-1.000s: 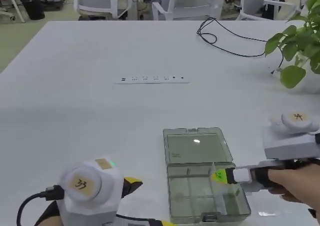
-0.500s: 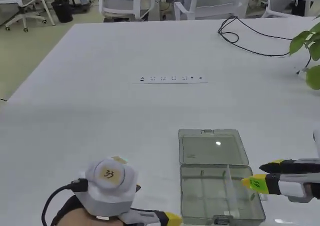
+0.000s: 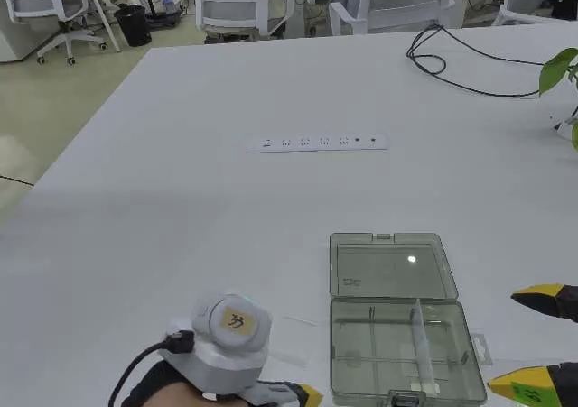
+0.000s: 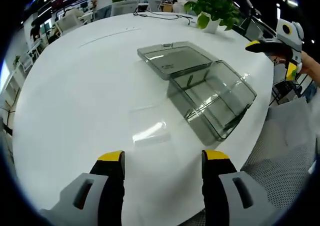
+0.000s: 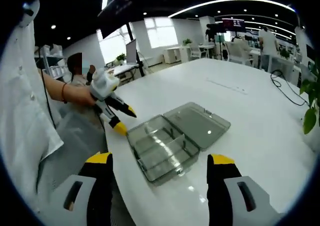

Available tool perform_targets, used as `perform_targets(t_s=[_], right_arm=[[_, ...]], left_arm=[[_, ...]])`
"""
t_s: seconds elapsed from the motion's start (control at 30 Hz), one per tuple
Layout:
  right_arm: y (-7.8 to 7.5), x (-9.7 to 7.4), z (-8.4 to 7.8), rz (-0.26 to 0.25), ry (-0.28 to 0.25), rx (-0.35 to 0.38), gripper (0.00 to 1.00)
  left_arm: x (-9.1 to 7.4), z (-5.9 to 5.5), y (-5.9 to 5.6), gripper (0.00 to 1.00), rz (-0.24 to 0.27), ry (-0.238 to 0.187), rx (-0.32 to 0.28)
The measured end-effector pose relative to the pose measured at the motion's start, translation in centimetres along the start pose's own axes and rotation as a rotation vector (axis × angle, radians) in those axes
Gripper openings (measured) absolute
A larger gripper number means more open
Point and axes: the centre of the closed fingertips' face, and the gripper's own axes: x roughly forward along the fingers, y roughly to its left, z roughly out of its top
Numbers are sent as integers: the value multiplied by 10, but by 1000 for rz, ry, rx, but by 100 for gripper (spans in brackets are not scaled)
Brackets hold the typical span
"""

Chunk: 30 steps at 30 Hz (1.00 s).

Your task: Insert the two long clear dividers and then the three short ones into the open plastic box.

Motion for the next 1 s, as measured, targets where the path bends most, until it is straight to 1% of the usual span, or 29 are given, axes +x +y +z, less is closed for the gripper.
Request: perform_targets(t_s=[0.13,0.17,0.27,0.3,0.33,0.4,0.47,0.53,0.6,0.67,0.77,1.0], right_arm=[[3,-4,-7,10,0,-9,79],[2,-5,-8,8,1,-8,78],[1,-9,-8,1,-13,-6,78],[0,-10,-8,-1,-15,-5,78],[-1,-12,-9,-6,-17,2,78],[-2,-14,-8,-16,-29,1,77],[-3,-15,-8,-22,-29,7,77],[-3,-16,-8,-26,-41,8,77],[-2,-17,-8,-29,-46,15,77],[-1,-18,-10,-31,-42,6,77],[3,-19,-14,-24,-33,-8,78],[7,-24,-22,-28,-25,-10,79]], left_arm=[[6,-6,6,59,56,42,46],[7,-5,7,59,64,40,49],[9,-6,9,57,87,54,80],[9,-4,9,56,84,48,67],[9,-3,10,56,87,49,64],[9,-4,11,55,88,64,63],[8,-4,12,53,82,70,68],[8,-5,14,51,70,90,90],[7,-5,17,48,66,103,93],[7,-5,19,44,58,118,107],[6,-5,21,40,55,125,109],[5,-6,24,36,35,161,142]])
